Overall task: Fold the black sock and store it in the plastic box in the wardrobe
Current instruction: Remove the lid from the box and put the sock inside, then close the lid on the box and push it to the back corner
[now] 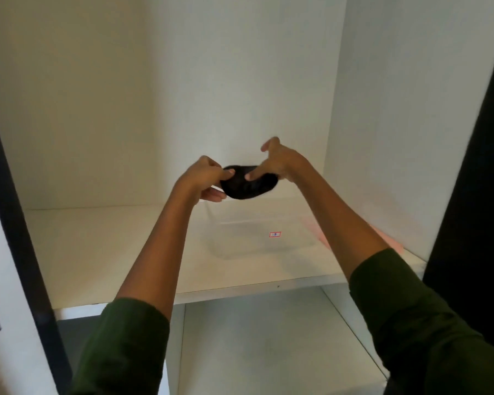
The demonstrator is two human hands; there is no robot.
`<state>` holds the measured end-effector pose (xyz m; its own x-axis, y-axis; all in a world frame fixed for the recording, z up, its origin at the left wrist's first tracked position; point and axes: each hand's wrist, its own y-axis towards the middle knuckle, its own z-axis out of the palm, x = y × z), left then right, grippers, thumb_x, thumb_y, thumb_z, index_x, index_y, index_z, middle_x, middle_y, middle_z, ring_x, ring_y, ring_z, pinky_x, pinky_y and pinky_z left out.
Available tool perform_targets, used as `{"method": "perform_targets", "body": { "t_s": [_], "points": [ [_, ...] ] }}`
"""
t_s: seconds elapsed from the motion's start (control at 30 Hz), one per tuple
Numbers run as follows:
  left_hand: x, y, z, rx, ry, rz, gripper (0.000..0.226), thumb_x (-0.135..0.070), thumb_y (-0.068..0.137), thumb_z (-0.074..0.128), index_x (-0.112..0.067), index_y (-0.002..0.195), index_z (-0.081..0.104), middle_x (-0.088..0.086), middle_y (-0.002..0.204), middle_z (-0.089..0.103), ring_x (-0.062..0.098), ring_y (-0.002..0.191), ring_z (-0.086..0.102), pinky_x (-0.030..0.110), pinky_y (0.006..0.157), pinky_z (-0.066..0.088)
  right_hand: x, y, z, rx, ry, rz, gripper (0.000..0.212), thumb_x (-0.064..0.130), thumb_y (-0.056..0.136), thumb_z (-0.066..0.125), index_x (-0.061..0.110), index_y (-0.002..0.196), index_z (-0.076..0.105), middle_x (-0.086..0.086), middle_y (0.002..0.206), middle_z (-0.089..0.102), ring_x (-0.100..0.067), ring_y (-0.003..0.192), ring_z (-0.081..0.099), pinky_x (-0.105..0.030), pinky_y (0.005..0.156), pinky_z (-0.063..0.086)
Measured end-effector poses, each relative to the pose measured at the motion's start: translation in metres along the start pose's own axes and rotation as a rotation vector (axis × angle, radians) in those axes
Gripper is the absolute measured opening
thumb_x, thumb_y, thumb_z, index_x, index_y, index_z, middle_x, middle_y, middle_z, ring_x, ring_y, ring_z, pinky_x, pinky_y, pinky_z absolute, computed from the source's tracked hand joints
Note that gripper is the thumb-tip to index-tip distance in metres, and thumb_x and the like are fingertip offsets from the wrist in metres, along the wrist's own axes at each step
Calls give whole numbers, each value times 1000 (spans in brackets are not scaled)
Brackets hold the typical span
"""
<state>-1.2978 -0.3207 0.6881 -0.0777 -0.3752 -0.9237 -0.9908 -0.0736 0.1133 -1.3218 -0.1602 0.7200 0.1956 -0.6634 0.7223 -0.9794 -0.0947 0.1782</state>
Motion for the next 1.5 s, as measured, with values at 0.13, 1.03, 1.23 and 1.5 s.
{"method": "perform_targets", "body": {
  "t_s": [0.13, 1.03, 1.23, 1.5],
  "points": [
    [2, 21, 34, 245, 183, -95, 33, -19, 89, 62, 5, 112, 55, 19, 93, 67, 21, 63, 63, 22, 49, 56, -42, 3, -10, 150, 102, 182, 75, -2, 75, 75, 2, 136, 31, -18, 134, 44, -33, 117, 51, -37, 89, 49],
    [28, 47, 72, 427, 1081, -180, 53, -40, 86, 63, -6, 127, 58, 8, 114, 59, 20, 94, 54, 30, 82, 42, -87, 53, 35, 367, -685, 90, 41, 20, 91, 59, 6, 131, 57, -12, 136, 53, -28, 124, 52, -35, 104, 43],
    [11, 44, 71, 259, 1022, -60, 42, -32, 91, 59, 4, 112, 62, 12, 95, 63, 21, 74, 60, 29, 78, 50, -81, 47, -1, 139, -401, 36, 30, 10, 80, 72, 0, 108, 70, -9, 86, 72, -16, 74, 72, -27, 83, 58],
    [-38, 11, 99, -228, 766, 380, 32, -36, 86, 57, -9, 102, 66, 14, 108, 68, 34, 101, 65, 37, 86, 50, -115, 26, -86, -232, -428, 161, 23, 4, 79, 72, -4, 100, 70, -11, 65, 63, -17, 49, 58, -27, 61, 56]
  ]
}}
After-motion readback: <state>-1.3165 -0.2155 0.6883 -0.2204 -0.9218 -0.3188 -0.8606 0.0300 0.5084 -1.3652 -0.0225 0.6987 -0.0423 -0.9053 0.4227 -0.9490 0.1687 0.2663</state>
